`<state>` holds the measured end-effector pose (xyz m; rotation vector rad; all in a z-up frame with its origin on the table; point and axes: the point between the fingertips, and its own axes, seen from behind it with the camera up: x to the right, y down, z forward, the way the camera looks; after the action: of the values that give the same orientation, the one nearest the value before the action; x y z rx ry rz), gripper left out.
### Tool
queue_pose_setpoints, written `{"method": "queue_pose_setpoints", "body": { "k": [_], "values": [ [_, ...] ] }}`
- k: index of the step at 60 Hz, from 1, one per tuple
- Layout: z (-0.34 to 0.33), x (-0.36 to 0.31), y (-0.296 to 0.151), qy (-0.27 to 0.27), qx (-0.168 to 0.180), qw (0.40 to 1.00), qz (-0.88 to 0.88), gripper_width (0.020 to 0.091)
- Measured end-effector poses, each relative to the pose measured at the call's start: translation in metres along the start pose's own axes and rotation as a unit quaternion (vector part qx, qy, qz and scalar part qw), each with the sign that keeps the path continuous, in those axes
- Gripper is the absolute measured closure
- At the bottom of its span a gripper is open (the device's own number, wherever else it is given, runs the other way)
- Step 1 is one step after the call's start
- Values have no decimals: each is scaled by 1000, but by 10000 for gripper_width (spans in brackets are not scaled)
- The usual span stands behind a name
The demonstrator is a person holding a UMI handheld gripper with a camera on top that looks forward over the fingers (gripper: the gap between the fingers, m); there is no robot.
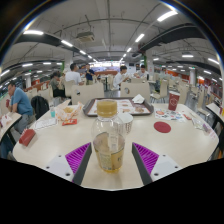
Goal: Pour water
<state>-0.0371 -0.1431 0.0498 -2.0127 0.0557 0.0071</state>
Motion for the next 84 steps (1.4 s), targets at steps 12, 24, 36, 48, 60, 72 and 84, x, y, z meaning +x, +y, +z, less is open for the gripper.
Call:
{"method": "queue_pose_setpoints", "body": {
  "k": [12,24,36,48,60,72,84],
  "values": [
    [28,-3,0,-2,13,1000,3,618],
    [23,4,-8,13,7,1000,-5,709],
    [11,63,-64,85,9,994,-67,708],
    [31,158,-123,195,-5,952,-234,709],
    [68,194,-174,272,-15,819,-504,709],
    [111,175,-182,278,-14,637,-719,708],
    [140,163,-168,263,-27,520,-812,709]
  ]
}}
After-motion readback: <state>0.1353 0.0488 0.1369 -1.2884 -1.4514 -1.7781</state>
